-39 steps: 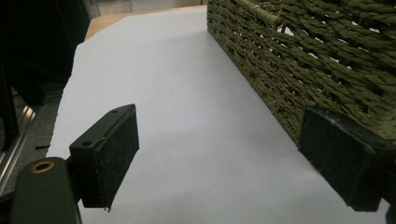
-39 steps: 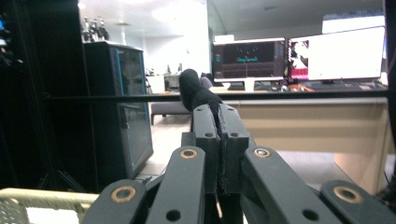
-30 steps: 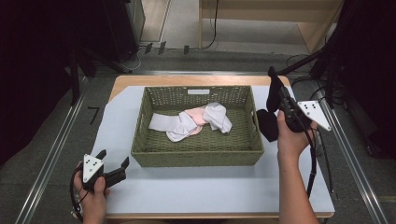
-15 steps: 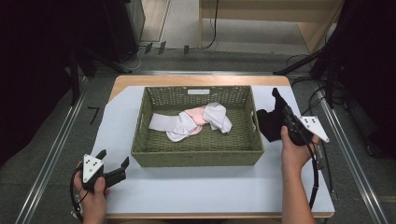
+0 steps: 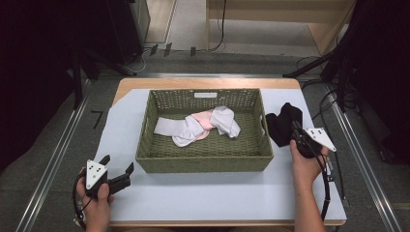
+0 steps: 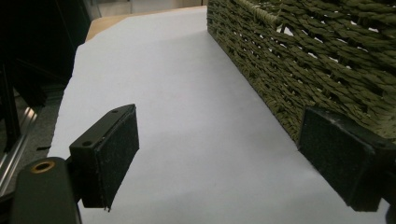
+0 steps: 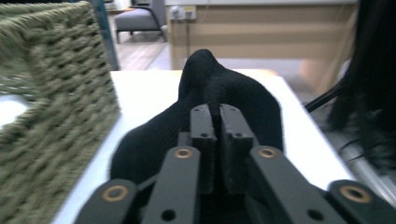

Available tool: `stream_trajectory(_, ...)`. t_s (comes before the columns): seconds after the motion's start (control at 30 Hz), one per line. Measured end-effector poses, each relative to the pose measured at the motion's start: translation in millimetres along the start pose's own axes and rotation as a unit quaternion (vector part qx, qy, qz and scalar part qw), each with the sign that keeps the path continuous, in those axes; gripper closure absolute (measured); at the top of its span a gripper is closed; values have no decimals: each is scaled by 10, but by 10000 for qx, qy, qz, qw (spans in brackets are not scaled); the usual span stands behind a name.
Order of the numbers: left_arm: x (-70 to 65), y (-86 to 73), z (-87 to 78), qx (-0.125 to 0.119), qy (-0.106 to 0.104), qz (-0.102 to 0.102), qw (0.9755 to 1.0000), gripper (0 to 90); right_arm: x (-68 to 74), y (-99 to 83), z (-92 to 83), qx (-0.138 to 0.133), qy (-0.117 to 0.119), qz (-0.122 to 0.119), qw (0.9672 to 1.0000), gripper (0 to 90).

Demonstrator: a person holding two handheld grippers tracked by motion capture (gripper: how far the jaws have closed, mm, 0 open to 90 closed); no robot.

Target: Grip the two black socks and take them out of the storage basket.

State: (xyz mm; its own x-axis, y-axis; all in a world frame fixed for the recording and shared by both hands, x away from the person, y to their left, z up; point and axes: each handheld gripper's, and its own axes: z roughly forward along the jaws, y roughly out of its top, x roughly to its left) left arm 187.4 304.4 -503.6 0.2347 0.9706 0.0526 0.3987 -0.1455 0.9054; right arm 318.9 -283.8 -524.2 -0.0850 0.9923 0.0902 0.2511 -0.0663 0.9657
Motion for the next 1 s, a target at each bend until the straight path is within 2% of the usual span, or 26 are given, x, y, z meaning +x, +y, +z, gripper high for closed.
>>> stream_trajectory(0.2,1,-1,-2,1,6,5,10000,138,-2,34,-46,45,208,281,9994,587)
stream_trajectory(0.3,-2,-1,0,-4,5,11,10000,138,-8,70,-84,-39,138,150,9998,494)
stream_trajectory(0.4,-1,0,-2,1,6,10,10000,138,-28,104,-123,-123,125,122,9998,434)
stream_trajectory(0.5,-1,-1,-3,-7,12,3,10000,138,-65,137,-180,-119,166,284,9994,369)
stream_trajectory(0.6,-1,-1,-2,-3,9,6,10000,138,-93,160,-230,-109,172,288,9994,339)
stream_trajectory(0.73,-3,-1,-2,-7,16,11,10000,138,-177,204,-361,-127,229,382,9989,240)
stream_trajectory(1.0,-4,-3,-3,-19,25,14,10000,138,-272,172,-516,-71,402,365,9985,191)
